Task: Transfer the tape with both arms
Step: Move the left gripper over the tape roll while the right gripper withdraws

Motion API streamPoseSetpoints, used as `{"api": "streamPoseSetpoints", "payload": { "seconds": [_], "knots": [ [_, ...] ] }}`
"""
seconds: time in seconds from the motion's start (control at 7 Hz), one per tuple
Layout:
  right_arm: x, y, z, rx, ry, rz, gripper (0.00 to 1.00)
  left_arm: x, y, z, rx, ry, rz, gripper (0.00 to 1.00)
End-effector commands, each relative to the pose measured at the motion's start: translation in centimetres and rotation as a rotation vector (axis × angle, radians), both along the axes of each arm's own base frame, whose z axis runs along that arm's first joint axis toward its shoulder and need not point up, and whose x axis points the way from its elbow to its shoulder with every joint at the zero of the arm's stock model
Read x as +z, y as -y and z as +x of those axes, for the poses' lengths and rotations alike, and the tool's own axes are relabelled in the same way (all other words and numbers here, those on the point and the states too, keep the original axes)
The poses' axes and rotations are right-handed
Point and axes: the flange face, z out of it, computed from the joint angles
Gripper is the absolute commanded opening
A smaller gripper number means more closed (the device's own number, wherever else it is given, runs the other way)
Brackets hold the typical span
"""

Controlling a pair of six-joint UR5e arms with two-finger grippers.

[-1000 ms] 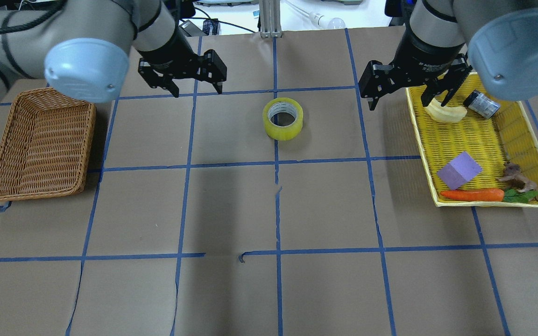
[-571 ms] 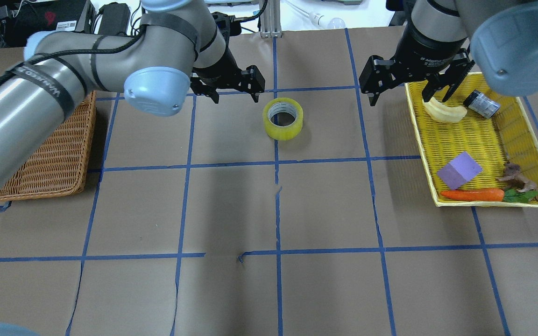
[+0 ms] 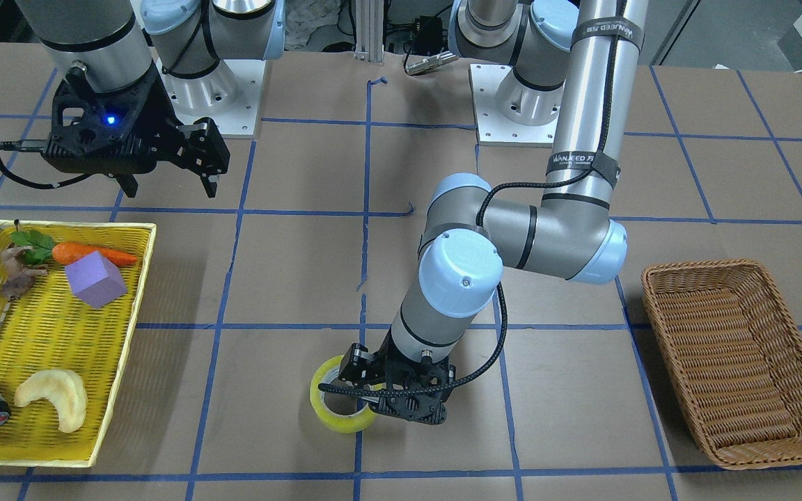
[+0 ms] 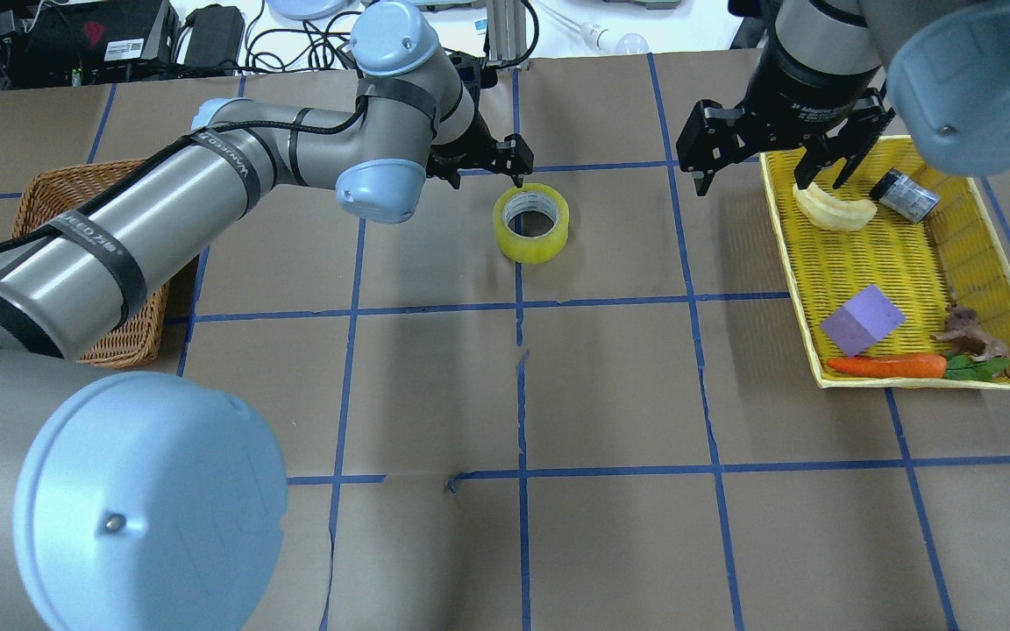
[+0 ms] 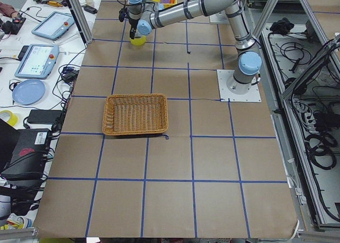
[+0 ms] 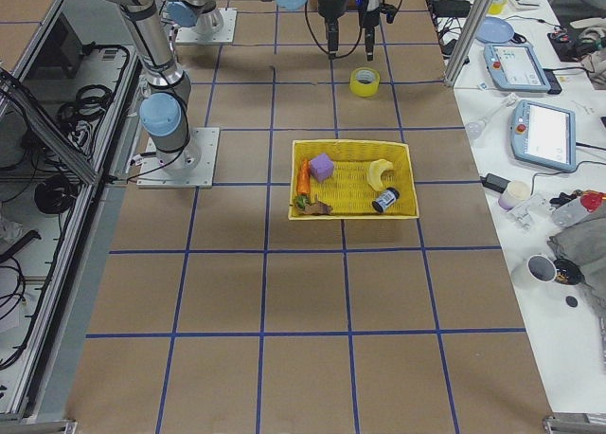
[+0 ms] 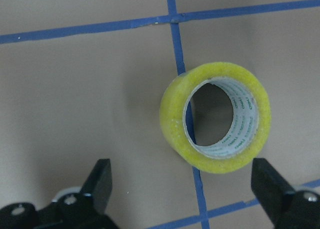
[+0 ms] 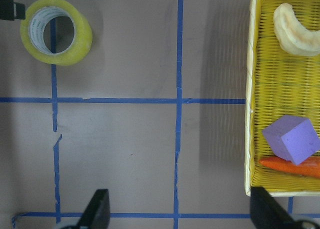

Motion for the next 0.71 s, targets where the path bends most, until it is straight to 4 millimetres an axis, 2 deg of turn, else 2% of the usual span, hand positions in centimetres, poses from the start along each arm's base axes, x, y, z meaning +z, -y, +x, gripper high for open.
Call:
{"api": "streamPoseSetpoints", "payload": {
  "seconds": [0.0, 0.14, 0.29, 0.43, 0.57],
  "knots": [
    [0.0, 0.0, 0.0, -0.001, 0.000, 0.000, 1.00, -5.1, 0.6, -0.1, -0.005, 0.017, 0.065, 1.00],
    [0.0, 0.0, 0.0, -0.001, 0.000, -0.001, 1.00, -7.5, -0.3, 0.1, 0.001, 0.032, 0.108, 1.00],
    [-0.1, 0.0, 0.0, -0.001, 0.000, 0.002, 1.00, -8.1, -0.8, 0.2, 0.004, 0.034, 0.123, 1.00],
    [0.0, 0.0, 0.0, -0.001, -0.001, 0.000, 1.00, -7.2, -0.6, 0.2, -0.002, 0.029, 0.098, 0.61],
    [-0.1, 0.0, 0.0, -0.001, -0.002, 0.002, 1.00, -6.4, -0.7, 0.2, -0.003, 0.029, 0.088, 0.04]
  ]
}}
